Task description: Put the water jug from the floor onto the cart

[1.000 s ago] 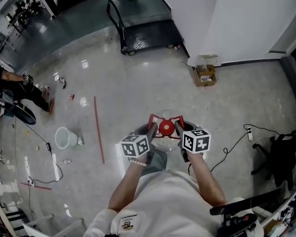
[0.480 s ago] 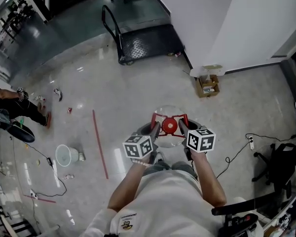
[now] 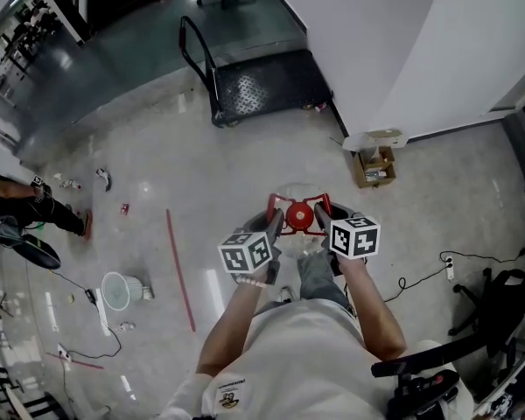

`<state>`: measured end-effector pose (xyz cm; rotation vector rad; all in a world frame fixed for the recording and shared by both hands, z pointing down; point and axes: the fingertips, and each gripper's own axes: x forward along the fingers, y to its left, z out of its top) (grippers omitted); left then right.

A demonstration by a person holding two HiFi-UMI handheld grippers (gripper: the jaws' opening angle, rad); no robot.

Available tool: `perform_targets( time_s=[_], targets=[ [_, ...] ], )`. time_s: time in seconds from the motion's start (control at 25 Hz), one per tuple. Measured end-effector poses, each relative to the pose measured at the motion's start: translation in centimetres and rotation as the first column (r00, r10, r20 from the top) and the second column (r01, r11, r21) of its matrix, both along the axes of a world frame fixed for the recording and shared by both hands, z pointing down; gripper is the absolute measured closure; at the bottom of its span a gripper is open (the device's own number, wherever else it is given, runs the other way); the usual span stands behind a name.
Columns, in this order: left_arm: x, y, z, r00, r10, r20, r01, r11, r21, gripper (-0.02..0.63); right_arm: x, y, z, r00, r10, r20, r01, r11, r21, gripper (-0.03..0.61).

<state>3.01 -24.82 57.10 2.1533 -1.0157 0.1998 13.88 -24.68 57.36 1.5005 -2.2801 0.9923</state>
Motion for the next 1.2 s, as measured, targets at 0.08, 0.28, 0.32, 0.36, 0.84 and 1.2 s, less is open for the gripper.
perform_targets(
  time_s=[0.08,0.28,0.32,0.36,0.84,1.2],
  targets=[
    [0.9,-2.3,0.4,1.0,-0.013,-0.002,0.013,1.0,-0.008,0.552,0.7,-2.5,0.5,1.0,-0.02,-0.006,0.02,1.0,-0.007,0.532],
    [3.3,-8.2,0.8,0.999,-0.051,-0.004,0.051,0.998,-0.028,0.552,3.1,-8.7,1.1,0.998,-0.069,0.005,0.069,0.997,-0.029,0.532],
    [3.7,-9.4,0.9,0.998,-0.06,-0.003,0.06,0.998,-0.032,0.552,3.5,-10.1,1.1,0.997,-0.075,0.011,0.076,0.997,-0.031,0.532],
    [4.1,-10.7,0.9,0.998,-0.068,0.0,0.068,0.997,-0.035,0.552,3.8,-11.5,1.0,0.996,-0.083,0.016,0.083,0.996,-0.032,0.532],
    [10.1,-24.9,1.2,0.991,-0.131,0.004,0.131,0.991,-0.031,0.554,10.0,-26.2,1.0,0.99,-0.142,0.016,0.142,0.99,-0.018,0.532],
    [11.9,-32.8,1.3,0.983,-0.184,-0.008,0.184,0.982,-0.044,0.554,11.5,-34.9,0.5,0.98,-0.198,-0.001,0.198,0.98,-0.016,0.532]
  ],
)
